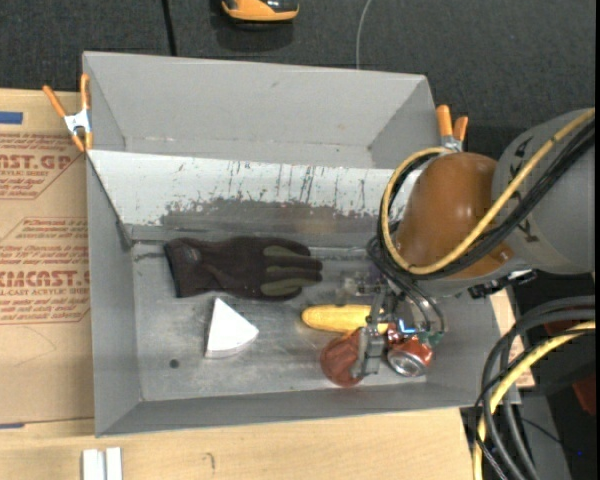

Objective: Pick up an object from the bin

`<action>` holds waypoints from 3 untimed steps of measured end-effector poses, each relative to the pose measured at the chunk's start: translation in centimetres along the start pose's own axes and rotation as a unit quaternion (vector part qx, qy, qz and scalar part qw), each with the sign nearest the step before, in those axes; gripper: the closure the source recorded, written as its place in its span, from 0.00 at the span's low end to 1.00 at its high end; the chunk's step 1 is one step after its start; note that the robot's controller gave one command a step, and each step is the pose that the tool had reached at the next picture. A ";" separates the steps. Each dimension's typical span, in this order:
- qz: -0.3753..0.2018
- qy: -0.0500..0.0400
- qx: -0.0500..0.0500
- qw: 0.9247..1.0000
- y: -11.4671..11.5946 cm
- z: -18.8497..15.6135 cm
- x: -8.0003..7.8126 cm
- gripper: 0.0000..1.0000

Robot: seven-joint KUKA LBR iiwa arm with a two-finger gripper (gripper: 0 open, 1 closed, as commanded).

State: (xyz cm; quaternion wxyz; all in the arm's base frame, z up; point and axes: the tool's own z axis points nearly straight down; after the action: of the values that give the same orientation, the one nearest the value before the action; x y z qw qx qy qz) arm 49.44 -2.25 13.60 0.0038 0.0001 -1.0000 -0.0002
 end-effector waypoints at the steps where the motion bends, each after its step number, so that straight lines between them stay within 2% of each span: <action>1: 0.000 -0.004 0.000 1.000 0.0 -0.4 -0.2 0.00; 2: -0.075 -0.010 0.000 0.997 -0.2 6.3 -2.9 1.00; 3: -0.075 -0.010 0.000 0.997 -0.2 6.3 -2.9 1.00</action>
Offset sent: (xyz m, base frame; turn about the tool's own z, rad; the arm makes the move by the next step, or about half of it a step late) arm 0.0247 -0.0034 -0.0660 -0.1482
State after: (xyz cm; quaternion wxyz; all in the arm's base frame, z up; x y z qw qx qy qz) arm 52.28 -2.44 7.27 -0.0064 0.0748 -0.9972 0.0000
